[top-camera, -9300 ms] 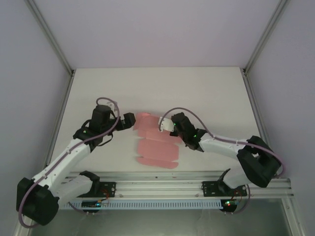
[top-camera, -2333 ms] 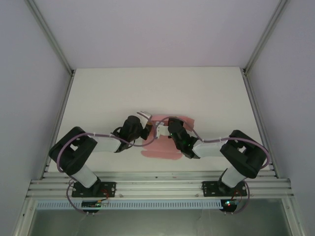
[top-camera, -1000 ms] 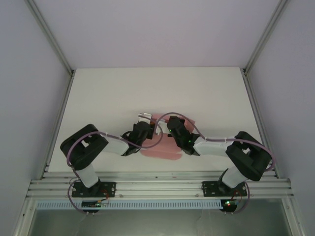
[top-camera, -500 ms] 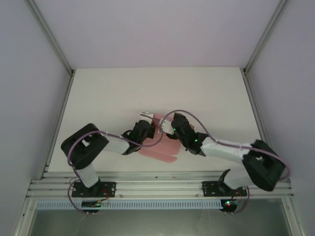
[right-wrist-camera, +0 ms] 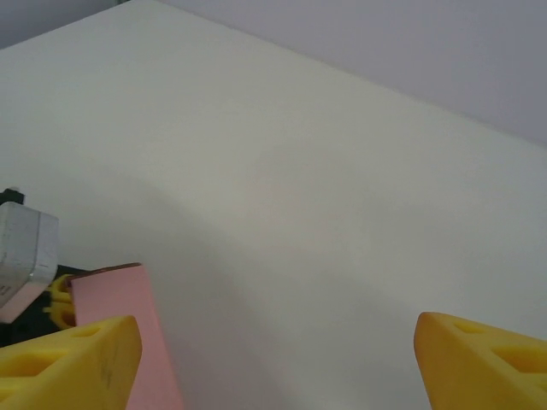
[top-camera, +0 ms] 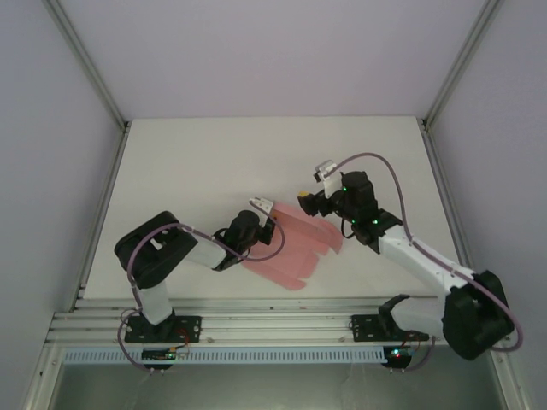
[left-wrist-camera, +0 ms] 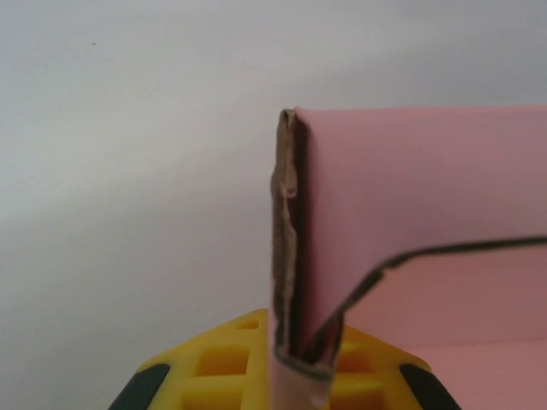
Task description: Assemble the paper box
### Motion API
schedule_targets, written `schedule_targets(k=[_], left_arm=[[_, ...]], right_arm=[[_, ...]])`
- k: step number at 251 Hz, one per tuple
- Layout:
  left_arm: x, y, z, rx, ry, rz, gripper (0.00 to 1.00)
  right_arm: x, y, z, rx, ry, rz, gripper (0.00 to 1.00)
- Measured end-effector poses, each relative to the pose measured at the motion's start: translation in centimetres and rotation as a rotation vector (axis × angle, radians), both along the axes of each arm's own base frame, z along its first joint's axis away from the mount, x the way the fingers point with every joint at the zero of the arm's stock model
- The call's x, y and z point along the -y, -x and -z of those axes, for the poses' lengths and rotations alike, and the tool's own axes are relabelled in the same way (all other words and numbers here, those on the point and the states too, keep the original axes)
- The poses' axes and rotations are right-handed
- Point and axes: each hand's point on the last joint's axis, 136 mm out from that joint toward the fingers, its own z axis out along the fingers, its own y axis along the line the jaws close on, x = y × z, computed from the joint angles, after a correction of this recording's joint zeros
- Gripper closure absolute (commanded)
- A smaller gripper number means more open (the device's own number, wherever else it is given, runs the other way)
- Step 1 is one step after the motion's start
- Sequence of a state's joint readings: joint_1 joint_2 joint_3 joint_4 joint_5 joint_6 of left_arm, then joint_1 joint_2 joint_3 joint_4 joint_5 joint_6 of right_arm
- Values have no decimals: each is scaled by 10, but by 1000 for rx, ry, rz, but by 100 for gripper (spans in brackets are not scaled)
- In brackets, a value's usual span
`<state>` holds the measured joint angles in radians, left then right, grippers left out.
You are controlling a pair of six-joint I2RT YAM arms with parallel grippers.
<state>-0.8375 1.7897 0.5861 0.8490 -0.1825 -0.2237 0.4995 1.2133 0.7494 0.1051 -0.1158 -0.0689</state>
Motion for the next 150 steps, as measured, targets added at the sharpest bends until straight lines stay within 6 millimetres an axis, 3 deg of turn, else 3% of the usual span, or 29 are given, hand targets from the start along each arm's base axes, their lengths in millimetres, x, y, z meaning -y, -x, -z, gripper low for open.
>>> schedule_targets(k=[85,150], left_arm=[[3,4,3,-8,-9,30,82],[2,7,8,-26,-21,42,77]], right_arm=[[-27,-2,72,-285,-23,-54,26],[-37,10,86,-299,-20,-104,27]])
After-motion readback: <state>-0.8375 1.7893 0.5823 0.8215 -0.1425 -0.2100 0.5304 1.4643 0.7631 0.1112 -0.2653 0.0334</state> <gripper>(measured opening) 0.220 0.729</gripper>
